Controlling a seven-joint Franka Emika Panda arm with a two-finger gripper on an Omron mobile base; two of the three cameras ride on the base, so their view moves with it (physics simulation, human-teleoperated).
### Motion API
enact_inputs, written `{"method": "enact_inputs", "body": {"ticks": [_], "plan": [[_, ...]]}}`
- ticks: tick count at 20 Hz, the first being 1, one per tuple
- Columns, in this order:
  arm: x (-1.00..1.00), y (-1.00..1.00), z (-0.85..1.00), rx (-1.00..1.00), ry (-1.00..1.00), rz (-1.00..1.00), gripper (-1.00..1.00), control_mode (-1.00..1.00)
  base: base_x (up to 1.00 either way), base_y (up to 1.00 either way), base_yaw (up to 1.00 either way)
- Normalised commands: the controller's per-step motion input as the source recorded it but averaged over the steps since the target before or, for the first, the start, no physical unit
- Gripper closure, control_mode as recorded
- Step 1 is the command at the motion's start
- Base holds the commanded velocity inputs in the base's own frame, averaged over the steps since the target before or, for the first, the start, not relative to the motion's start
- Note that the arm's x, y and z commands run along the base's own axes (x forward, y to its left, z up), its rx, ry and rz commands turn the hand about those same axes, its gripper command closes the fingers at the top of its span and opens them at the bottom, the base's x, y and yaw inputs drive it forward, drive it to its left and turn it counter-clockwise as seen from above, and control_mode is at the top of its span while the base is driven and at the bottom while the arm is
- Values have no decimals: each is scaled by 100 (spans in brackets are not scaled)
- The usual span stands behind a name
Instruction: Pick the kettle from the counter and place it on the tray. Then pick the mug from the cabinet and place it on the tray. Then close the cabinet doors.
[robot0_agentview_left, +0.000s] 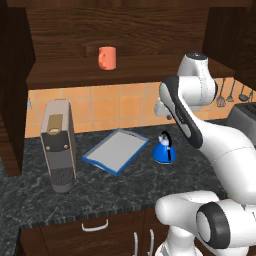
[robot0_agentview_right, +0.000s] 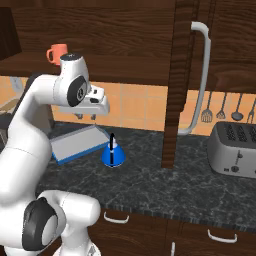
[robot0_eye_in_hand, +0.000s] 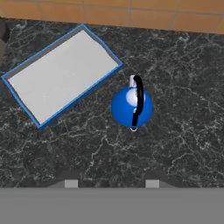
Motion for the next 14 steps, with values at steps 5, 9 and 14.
{"method": "enact_inputs", "body": {"ticks": [5,9,14], "plan": [[-5,-38,-53,0,0,0,-100,-100,0,0,0],[-2,-83,-90,6,0,-2,-100,-100,0,0,0],[33,-12,-18,0,13,0,-100,-100,0,0,0]]}}
